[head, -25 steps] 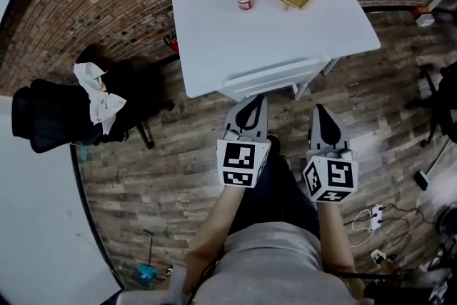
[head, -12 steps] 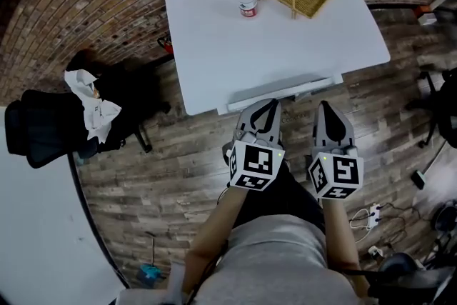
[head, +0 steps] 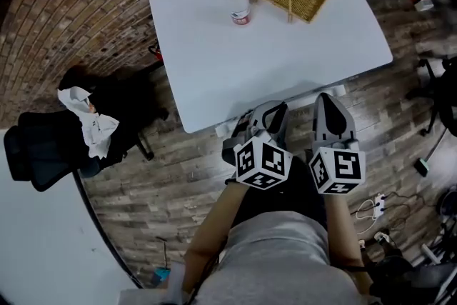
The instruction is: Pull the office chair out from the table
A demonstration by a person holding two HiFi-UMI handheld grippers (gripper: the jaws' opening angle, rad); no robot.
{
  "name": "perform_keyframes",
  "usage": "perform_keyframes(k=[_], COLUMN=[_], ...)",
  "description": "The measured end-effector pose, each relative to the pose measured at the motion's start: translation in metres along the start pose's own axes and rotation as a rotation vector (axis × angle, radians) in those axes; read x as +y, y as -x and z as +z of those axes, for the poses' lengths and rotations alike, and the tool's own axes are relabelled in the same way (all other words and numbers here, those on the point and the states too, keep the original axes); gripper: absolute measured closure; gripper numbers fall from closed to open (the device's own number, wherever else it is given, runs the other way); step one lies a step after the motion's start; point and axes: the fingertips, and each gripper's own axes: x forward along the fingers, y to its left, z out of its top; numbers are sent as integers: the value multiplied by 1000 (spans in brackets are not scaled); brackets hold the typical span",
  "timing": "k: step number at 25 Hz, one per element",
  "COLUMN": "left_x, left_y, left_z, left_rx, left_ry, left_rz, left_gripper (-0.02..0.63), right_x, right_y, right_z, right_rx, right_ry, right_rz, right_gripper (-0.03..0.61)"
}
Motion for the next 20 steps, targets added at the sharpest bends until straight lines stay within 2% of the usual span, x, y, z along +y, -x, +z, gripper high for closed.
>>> perform_keyframes(k=[7, 10, 12, 16, 20], left_x=[-9, -16, -19, -24, -30], left_y=[-16, -21, -23, -30, -43], left_z=[-16, -19, -21, -33, -43], left_rx=[102, 135, 156, 246, 319], left_ry=[-65, -79, -84, -173, -231], left_rz=[-78, -123, -132, -153, -214], left_gripper=[585, 491, 488, 471, 451], right_x=[-12, -16, -17, -21, -31], right_y=[-5, -8, -9, -9, -9], right_z=[0, 2, 4, 9, 6], right_rx=[17, 24, 28, 29, 35], right_ry=[-11, -8, -6, -7, -12], right_rz=[-21, -10, 0, 19, 17], right_gripper=[563, 563, 563, 563, 563])
